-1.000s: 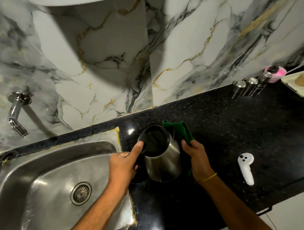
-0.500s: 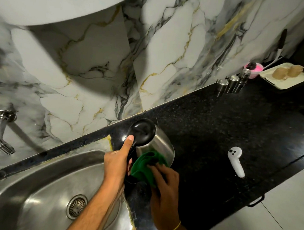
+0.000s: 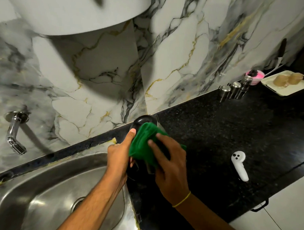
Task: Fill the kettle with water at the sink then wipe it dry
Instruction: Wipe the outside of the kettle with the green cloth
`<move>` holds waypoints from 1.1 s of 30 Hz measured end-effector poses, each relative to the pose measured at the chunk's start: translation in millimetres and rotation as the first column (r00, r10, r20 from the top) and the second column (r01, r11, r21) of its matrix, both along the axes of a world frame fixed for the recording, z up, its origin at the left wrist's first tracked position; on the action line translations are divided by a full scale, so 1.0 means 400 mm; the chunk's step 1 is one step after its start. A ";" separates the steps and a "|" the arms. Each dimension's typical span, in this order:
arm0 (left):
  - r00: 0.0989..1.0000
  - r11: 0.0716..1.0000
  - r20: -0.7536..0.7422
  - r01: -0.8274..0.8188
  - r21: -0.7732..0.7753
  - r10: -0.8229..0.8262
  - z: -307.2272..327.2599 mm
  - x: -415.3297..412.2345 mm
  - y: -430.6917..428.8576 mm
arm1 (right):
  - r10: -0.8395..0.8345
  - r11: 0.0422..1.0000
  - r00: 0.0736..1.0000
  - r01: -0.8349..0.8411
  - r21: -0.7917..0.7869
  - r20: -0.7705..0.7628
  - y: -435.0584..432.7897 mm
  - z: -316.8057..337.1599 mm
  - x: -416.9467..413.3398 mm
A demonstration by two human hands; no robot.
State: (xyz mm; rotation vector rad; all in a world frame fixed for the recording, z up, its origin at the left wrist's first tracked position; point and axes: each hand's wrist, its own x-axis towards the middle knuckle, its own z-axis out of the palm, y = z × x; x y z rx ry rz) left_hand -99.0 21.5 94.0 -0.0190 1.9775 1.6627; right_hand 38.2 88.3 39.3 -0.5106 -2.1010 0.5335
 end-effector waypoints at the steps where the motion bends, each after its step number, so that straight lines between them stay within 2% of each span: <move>1: 1.000 1.000 0.001 -0.018 -0.012 0.018 0.009 -0.003 0.005 | 0.006 0.996 0.997 -0.013 0.092 0.076 -0.008 -0.023 -0.007; 3: 1.000 1.000 0.012 -0.023 -0.022 0.023 0.019 -0.010 0.009 | -0.007 0.975 0.986 -0.030 0.221 0.167 -0.020 -0.078 -0.013; 7: 0.998 0.998 0.013 0.064 -0.016 -0.064 0.022 -0.016 -0.004 | -0.034 0.917 0.969 -0.066 0.393 0.243 -0.008 -0.165 0.015; 10: 0.995 0.995 0.008 0.098 -0.004 -0.098 0.020 -0.015 -0.013 | 0.006 0.856 0.949 -0.168 0.489 0.314 0.011 -0.202 0.053; 15: 0.995 0.994 0.001 0.104 0.017 -0.104 0.017 -0.013 -0.025 | 0.083 0.787 0.897 -0.326 0.523 0.435 0.049 -0.253 0.110; 18: 0.993 0.992 -0.023 0.120 0.041 -0.120 0.017 -0.016 -0.029 | 0.127 0.793 0.860 -0.388 0.470 0.495 0.063 -0.277 0.130; 22: 0.990 0.991 -0.052 0.131 0.041 -0.128 0.019 -0.033 -0.038 | 0.220 0.892 0.806 -0.395 0.222 0.550 0.064 -0.262 0.143; 23: 0.990 0.991 -0.058 0.130 0.044 -0.127 0.021 -0.040 -0.043 | 0.238 0.931 0.807 -0.348 0.110 0.540 0.070 -0.261 0.144; 25: 0.989 0.989 -0.064 0.135 0.062 -0.131 0.023 -0.052 -0.053 | 0.207 0.968 0.877 -0.120 -0.220 0.433 0.094 -0.255 0.143; 26: 0.988 0.987 -0.068 0.144 0.070 -0.139 0.023 -0.056 -0.060 | 0.168 0.892 0.931 -0.003 -0.453 0.324 0.112 -0.251 0.141; 27: 0.985 0.984 -0.077 0.158 0.079 -0.152 0.022 -0.060 -0.068 | 0.101 0.735 0.976 0.057 -0.675 0.193 0.132 -0.239 0.135; 28: 0.982 0.981 -0.086 0.175 0.088 -0.168 0.020 -0.065 -0.077 | 0.011 0.553 0.998 0.048 -0.832 0.065 0.151 -0.219 0.127; 29: 0.979 0.977 -0.091 0.192 0.098 -0.183 0.017 -0.070 -0.086 | -0.078 0.395 0.996 -0.011 -0.919 -0.046 0.176 -0.197 0.117; 30: 0.976 0.972 -0.091 0.207 0.110 -0.197 0.016 -0.075 -0.095 | -0.145 0.296 0.983 -0.066 -0.953 -0.113 0.202 -0.174 0.105; 31: 0.973 0.967 -0.088 0.223 0.120 -0.214 0.015 -0.081 -0.104 | -0.184 0.253 0.972 -0.098 -0.962 -0.147 0.226 -0.150 0.092; 33: 0.963 0.954 -0.089 0.264 0.143 -0.253 0.013 -0.090 -0.121 | -0.198 0.252 0.962 -0.134 -0.958 -0.186 0.265 -0.101 0.062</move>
